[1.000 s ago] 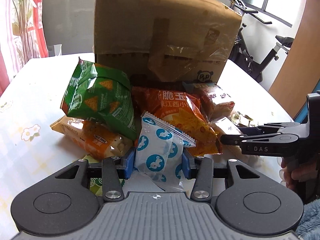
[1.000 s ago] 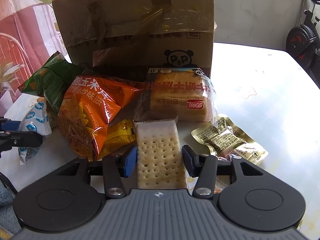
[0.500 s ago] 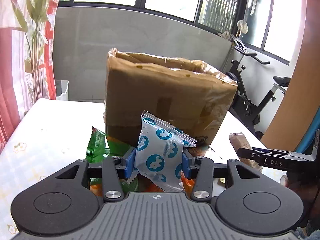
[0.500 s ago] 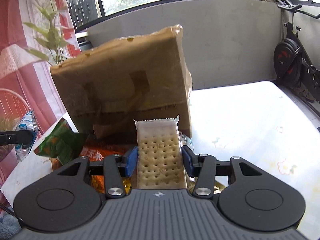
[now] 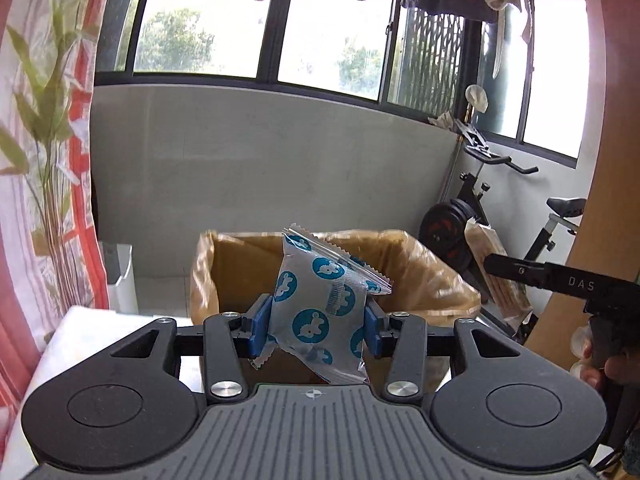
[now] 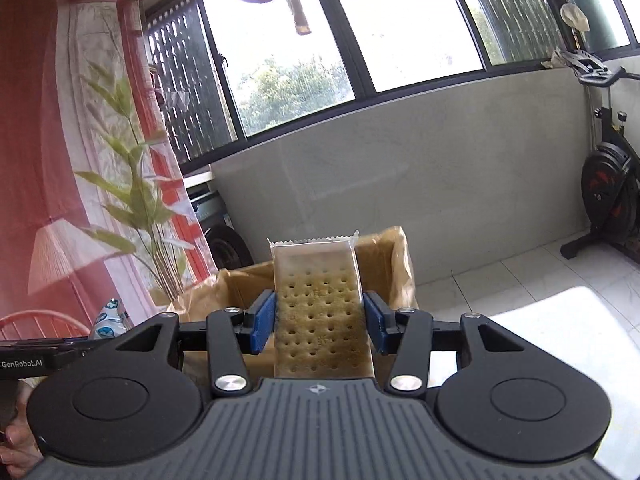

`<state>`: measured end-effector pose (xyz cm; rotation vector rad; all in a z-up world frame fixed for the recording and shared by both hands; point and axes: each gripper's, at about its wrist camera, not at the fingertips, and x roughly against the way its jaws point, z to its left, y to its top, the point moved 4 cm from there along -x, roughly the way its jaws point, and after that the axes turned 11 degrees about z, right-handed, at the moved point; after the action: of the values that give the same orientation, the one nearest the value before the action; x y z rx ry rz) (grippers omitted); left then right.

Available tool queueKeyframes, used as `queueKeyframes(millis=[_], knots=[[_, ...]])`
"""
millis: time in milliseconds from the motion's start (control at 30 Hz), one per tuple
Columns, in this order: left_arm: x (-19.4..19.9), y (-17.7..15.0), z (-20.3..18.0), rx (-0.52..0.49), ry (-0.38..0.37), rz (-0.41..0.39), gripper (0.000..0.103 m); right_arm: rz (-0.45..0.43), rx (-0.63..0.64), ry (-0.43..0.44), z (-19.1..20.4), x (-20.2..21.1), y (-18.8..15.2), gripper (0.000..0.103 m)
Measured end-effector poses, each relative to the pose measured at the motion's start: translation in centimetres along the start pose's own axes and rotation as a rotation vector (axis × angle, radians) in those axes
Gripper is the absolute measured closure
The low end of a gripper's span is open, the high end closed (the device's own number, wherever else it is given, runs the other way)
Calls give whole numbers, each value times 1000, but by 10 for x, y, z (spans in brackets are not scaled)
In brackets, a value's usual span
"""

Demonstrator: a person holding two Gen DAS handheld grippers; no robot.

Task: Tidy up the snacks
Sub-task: 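Carry both packets over the box and release them inside, then grasp the gold sachet with right tool while left tool grasps green pastry packet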

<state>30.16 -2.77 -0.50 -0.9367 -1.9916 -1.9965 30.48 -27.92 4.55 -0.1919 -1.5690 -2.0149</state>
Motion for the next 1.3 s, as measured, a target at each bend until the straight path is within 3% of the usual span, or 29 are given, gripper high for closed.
queueKeyframes(millis=[200,400,467,533,600,867,1000,1133,1300], knots=[[-58,46,-7,-14,84,21,54,48,74,-92,2,-61,22,54],[-113,46,-1,36,117,108,51,129,124,-167,4,-100,12,53],[-119,43,0,35,150,116,43,164,106,-177,1,-106,8,51],[-113,40,0,21,158,101,35,166,94,-158,-4,-101,4,47],[-103,38,4,2,132,99,34,139,111,-153,-6,-88,1,40],[-42,15,35,12,66,76,34,95,119,-76,-18,-41,-15,40],[-9,-12,53,28,113,47,34,65,172,-77,-26,-15,-35,40],[16,-47,70,84,174,53,34,109,179,-79,-42,1,-66,40],[36,-89,88,209,210,55,34,245,232,-121,-64,2,-120,40]])
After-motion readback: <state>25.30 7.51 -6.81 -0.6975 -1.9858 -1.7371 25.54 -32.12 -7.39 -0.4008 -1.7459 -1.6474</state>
